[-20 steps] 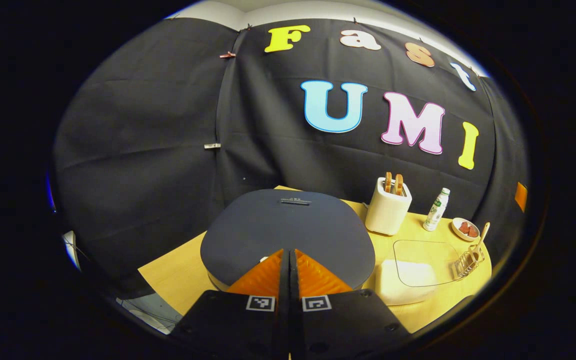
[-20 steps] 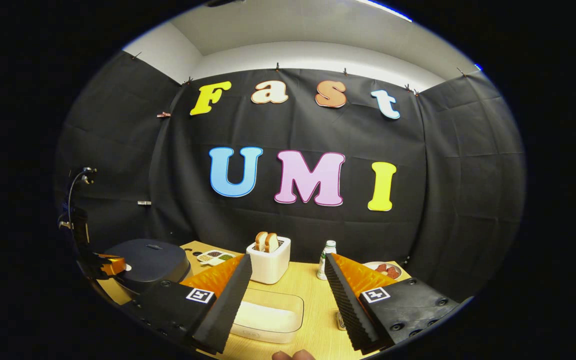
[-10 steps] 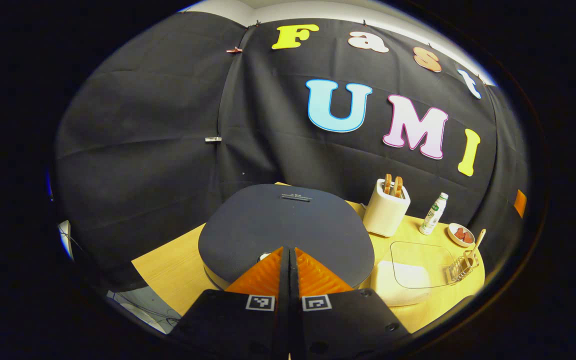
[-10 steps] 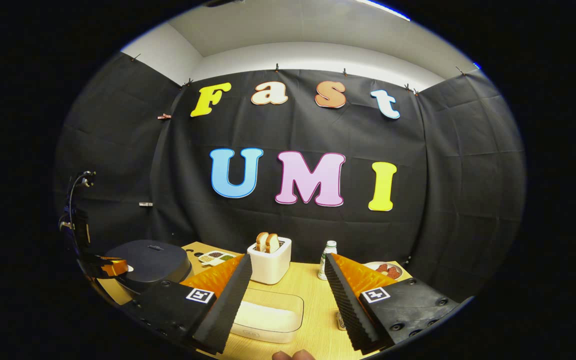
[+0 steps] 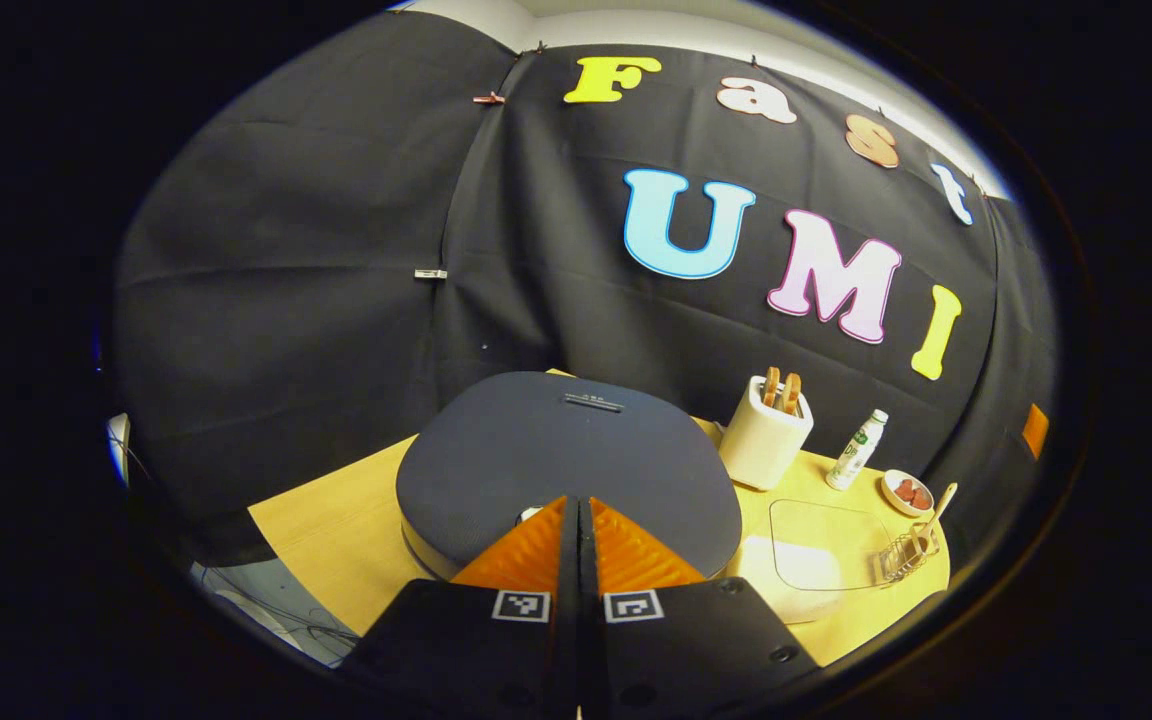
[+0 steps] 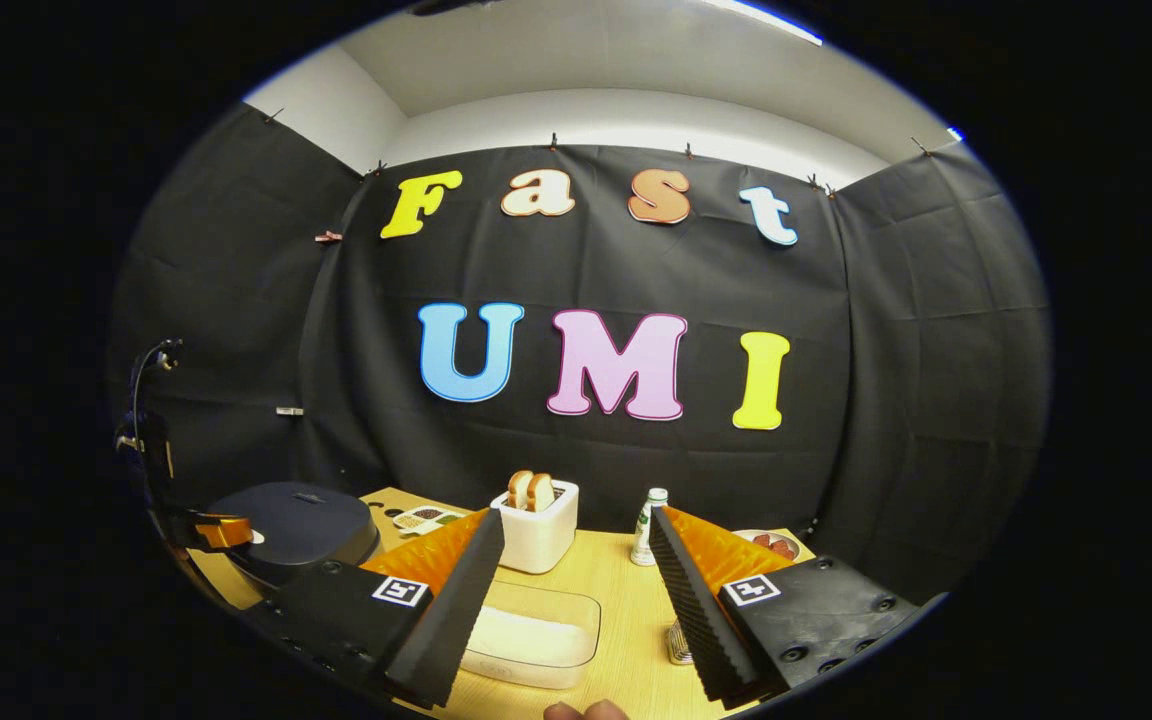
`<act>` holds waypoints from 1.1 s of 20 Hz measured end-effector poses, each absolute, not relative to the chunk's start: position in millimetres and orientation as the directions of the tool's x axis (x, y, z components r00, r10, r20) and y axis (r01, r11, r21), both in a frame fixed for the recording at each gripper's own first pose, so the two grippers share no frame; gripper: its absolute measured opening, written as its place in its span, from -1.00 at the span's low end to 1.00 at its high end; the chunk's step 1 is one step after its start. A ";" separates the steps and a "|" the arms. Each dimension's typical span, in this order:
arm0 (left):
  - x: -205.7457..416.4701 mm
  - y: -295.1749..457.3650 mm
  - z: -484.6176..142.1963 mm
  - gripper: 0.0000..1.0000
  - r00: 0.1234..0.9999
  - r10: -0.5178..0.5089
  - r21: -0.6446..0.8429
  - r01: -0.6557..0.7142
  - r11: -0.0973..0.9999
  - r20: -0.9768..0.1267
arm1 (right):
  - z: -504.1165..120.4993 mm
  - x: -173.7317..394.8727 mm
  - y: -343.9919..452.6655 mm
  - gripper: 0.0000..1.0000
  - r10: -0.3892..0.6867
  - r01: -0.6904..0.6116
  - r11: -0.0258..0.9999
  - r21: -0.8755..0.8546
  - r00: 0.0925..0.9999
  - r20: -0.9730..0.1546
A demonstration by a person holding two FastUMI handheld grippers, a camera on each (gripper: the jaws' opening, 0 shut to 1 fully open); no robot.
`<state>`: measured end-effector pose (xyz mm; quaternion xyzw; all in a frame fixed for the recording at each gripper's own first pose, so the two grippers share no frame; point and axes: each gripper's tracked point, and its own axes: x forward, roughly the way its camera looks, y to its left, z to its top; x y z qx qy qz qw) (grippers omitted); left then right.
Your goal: Close the left gripper, press the button to open the rice cooker; take a wooden spoon from the chopstick holder with the right hand, scoop a spoonful of rice and pour it into the rice cooker, then put the wooden spoon back into the chopstick holder.
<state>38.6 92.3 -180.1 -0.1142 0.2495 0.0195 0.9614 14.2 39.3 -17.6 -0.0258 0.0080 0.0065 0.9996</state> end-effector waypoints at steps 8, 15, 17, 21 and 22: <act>44.4 94.6 -132.7 -0.88 0.921 0.026 -0.133 -0.084 0.988 -0.388 | -19.9 13.5 32.5 0.82 0.004 -0.005 0.999 -0.040 1.000 -0.026; 38.8 95.2 -111.9 -0.89 0.938 0.052 -0.125 -0.100 0.987 -0.341 | -17.7 8.3 26.2 0.82 0.006 -0.007 0.999 -0.037 1.000 -0.026; 35.7 97.0 -108.9 -0.89 0.940 0.062 -0.127 -0.111 0.986 -0.335 | -16.4 6.8 25.0 0.82 0.007 -0.008 0.999 -0.034 1.000 -0.023; 35.1 98.1 -94.6 -0.89 0.953 0.078 -0.100 -0.112 0.989 -0.294 | -16.1 2.9 21.3 0.82 0.008 -0.009 0.999 -0.033 1.000 -0.024; 35.8 99.2 -90.8 -0.88 0.957 0.084 -0.089 -0.112 0.990 -0.277 | -15.4 2.7 20.8 0.82 0.007 -0.008 0.999 -0.034 1.000 -0.022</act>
